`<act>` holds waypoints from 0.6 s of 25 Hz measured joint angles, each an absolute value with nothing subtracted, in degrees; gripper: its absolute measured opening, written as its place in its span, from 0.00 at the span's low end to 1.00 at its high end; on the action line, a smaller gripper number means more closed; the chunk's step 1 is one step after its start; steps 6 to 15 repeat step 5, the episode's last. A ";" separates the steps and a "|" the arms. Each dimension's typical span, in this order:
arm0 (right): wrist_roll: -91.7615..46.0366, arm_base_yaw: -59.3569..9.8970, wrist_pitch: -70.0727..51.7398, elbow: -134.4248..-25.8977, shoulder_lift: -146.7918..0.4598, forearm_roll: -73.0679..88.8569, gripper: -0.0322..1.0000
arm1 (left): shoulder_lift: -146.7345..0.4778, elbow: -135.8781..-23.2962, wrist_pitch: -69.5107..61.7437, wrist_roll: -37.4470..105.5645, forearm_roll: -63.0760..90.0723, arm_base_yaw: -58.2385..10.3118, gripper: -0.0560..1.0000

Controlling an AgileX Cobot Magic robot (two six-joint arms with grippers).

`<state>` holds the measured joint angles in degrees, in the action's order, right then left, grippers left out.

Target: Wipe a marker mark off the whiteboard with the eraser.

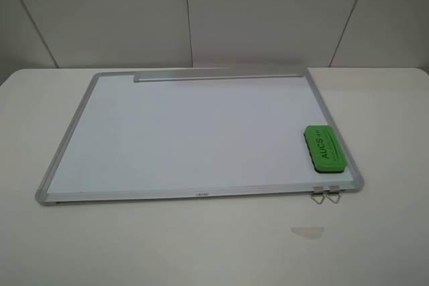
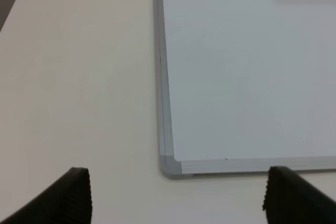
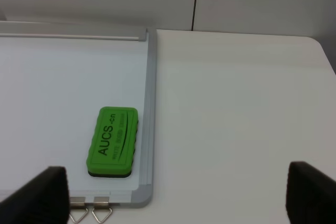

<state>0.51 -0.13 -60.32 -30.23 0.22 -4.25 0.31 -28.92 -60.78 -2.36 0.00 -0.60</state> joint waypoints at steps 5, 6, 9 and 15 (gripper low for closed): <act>0.51 -0.13 -60.32 -30.23 0.22 -4.25 0.83 | 0.31 -28.92 -60.78 -2.36 0.00 -0.60 0.70; 0.51 -0.13 -60.32 -30.23 0.22 -4.25 0.83 | 0.31 -28.92 -60.78 -2.36 0.00 -0.60 0.70; 0.51 -0.13 -60.32 -30.23 0.22 -4.25 0.83 | 0.31 -28.92 -60.78 -2.36 0.00 -0.60 0.70; 0.51 -0.13 -60.32 -30.23 0.22 -4.25 0.83 | 0.31 -28.92 -60.78 -2.36 0.00 -0.60 0.70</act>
